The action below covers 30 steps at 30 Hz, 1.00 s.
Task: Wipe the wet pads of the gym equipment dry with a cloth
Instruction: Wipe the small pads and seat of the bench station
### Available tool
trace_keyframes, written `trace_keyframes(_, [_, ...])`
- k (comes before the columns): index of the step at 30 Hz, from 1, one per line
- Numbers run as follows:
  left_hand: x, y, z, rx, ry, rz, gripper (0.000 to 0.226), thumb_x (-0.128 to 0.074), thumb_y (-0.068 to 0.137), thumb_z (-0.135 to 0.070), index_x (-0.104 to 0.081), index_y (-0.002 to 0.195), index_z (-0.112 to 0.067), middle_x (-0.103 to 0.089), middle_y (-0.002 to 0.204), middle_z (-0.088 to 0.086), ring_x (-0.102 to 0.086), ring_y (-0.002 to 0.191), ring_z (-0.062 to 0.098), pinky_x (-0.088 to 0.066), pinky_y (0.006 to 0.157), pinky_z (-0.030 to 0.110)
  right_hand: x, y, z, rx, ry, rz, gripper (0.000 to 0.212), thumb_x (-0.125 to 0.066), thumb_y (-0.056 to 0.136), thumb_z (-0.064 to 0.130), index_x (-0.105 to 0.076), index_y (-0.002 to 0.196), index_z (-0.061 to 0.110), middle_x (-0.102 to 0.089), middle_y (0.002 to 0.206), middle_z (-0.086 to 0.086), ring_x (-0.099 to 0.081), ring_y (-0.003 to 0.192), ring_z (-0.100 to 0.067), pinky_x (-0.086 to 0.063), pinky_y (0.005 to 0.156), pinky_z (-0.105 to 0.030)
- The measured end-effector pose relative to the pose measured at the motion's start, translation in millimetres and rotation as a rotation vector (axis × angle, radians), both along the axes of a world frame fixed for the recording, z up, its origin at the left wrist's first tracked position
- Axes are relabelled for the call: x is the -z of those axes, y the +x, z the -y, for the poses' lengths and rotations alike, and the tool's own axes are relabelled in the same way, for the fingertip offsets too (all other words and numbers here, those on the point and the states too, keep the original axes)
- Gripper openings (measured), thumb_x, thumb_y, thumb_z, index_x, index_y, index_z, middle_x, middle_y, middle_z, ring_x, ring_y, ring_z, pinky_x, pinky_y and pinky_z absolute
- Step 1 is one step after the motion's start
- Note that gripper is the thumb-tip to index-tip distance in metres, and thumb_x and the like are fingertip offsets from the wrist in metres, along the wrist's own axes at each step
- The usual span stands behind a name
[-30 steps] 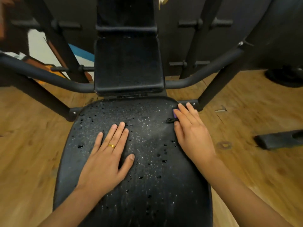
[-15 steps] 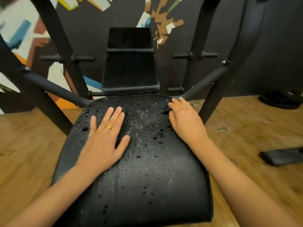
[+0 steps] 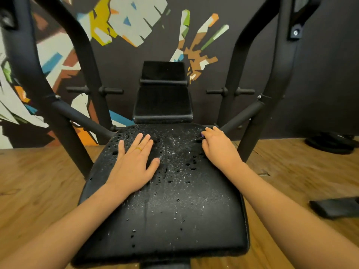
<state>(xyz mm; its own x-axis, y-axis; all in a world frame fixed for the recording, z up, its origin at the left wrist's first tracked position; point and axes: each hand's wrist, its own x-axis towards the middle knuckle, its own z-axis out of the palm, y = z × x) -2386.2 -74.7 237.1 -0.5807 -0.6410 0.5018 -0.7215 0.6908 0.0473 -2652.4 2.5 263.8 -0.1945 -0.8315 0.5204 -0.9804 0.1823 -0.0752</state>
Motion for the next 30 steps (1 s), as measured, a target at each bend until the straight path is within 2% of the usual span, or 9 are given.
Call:
trace_keyframes(4, [1, -1, -1, -0.028, 0.067, 0.002, 0.070, -0.027, 0.103, -0.058, -0.022, 0.161, -0.019, -0.011, 0.169, -0.006, 0.005, 0.156, 0.012, 0.005, 0.123, 0.058, 5, 5, -6, -0.004, -0.036, 0.031, 0.037, -0.044, 0.104, 0.019, -0.058, 0.135, 0.005, -0.056, 0.138, -0.009, -0.045, 0.133, -0.030, -0.040, 0.111, -0.046])
trace_keyframes(10, [4, -1, -2, -0.021, 0.102, -0.017, 0.070, -0.027, 0.103, -0.060, -0.027, 0.160, -0.019, -0.017, 0.168, -0.006, -0.001, 0.156, 0.012, 0.004, 0.123, 0.056, 11, 2, -2, 0.025, -0.051, 0.026, 0.036, -0.043, 0.101, 0.019, -0.061, 0.130, 0.006, -0.060, 0.126, -0.008, -0.047, 0.125, -0.029, -0.042, 0.108, -0.045])
trace_keyframes(22, [-2, -2, -8, -0.040, 0.119, -0.029, 0.073, -0.030, 0.102, -0.060, -0.021, 0.161, -0.018, -0.014, 0.169, -0.002, 0.000, 0.156, 0.014, 0.002, 0.124, 0.057, 9, 4, -7, 0.009, -0.047, -0.033, 0.038, -0.041, 0.103, 0.024, -0.059, 0.133, 0.008, -0.059, 0.132, -0.006, -0.046, 0.128, -0.027, -0.040, 0.109, -0.042])
trace_keyframes(26, [-1, -3, -8, -0.035, 0.113, -0.020, 0.074, -0.030, 0.101, -0.061, -0.020, 0.161, -0.018, -0.013, 0.169, -0.002, 0.000, 0.156, 0.014, 0.002, 0.124, 0.056, 11, 3, -7, 0.019, -0.047, -0.043, 0.036, -0.041, 0.103, 0.024, -0.061, 0.128, 0.008, -0.060, 0.127, -0.006, -0.047, 0.126, -0.027, -0.039, 0.107, -0.042])
trace_keyframes(30, [1, -1, -5, -0.039, 0.120, -0.023, 0.076, -0.028, 0.101, -0.064, -0.018, 0.162, -0.019, -0.010, 0.169, -0.004, 0.003, 0.156, 0.013, 0.005, 0.123, 0.056, 11, 3, -7, 0.004, -0.055, -0.014, 0.038, -0.042, 0.103, 0.022, -0.058, 0.134, 0.008, -0.058, 0.130, -0.006, -0.045, 0.126, -0.026, -0.039, 0.108, -0.042])
